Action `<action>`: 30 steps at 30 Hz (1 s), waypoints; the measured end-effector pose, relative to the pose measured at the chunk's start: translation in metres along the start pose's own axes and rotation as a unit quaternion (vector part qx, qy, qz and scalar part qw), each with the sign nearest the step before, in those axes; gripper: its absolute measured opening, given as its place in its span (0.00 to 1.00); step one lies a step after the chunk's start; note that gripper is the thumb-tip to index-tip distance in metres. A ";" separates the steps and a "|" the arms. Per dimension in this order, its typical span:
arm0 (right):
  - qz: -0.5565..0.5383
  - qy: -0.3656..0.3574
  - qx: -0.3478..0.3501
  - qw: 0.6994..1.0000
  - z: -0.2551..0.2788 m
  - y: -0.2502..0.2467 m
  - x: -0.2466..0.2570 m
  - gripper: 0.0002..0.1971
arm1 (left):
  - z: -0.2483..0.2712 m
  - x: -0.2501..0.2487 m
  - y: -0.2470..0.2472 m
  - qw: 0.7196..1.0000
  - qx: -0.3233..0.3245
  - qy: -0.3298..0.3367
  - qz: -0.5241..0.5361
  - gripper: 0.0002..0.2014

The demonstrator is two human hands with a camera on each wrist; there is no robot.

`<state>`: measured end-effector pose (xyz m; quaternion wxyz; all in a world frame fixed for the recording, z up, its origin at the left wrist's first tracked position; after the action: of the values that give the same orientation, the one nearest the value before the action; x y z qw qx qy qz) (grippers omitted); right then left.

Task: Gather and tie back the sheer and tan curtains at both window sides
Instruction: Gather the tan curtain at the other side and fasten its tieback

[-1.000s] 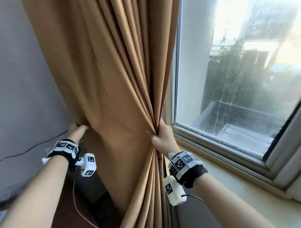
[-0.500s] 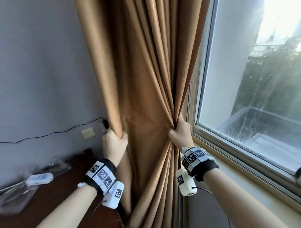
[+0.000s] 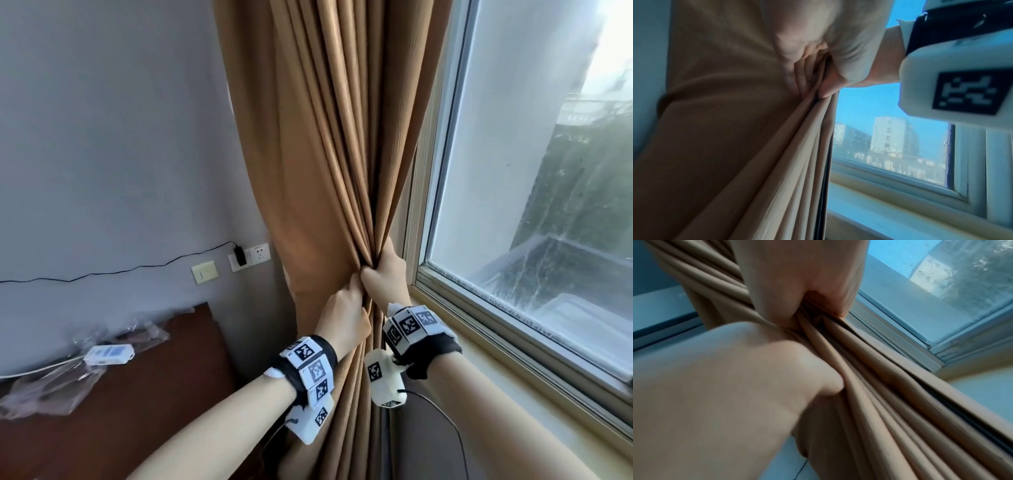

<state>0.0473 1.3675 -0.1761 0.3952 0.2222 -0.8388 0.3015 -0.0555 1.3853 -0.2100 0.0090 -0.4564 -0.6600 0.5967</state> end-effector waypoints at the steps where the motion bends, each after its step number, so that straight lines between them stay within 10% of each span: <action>1: -0.004 0.006 0.005 1.000 0.000 -0.001 0.000 0.19 | 0.003 0.000 0.003 1.000 0.001 0.003 0.010 0.27; 5: -0.028 0.020 0.022 0.999 0.001 -0.003 0.002 0.16 | 0.009 0.001 0.012 0.999 0.024 0.033 0.022 0.18; 10: -0.030 0.041 0.055 0.997 0.002 0.005 0.006 0.37 | 0.001 0.012 0.018 0.995 0.083 0.003 0.063 0.16; 16: 0.032 -0.002 0.041 0.999 -0.011 -0.008 -0.010 0.25 | -0.013 0.046 -0.017 0.992 0.080 0.062 0.076 0.13; 21: -0.003 0.001 0.029 1.000 -0.012 -0.013 -0.012 0.25 | -0.076 0.135 -0.081 0.966 -0.093 -0.176 0.162 0.17; 25: -0.012 0.006 0.016 1.000 -0.013 -0.011 -0.015 0.24 | -0.111 0.173 -0.097 0.895 -0.026 -0.267 0.356 0.41; 30: -0.024 0.006 0.014 1.000 -0.013 -0.009 -0.018 0.24 | -0.158 0.184 -0.078 0.878 0.051 -0.269 0.392 0.22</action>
<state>0.0696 1.3723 -0.1809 0.4039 0.2456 -0.8268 0.3049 -0.1215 1.6315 -0.2005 -0.3803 -0.4984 -0.3732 0.6839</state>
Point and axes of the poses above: each hand's wrist, its own z-axis away from the middle knuckle, its own y-axis out of the palm, x = y × z, the point moved 4 cm from there along -z, towards the middle knuckle, and after that the axes turned 8 degrees about -y, right-handed, at the moved point
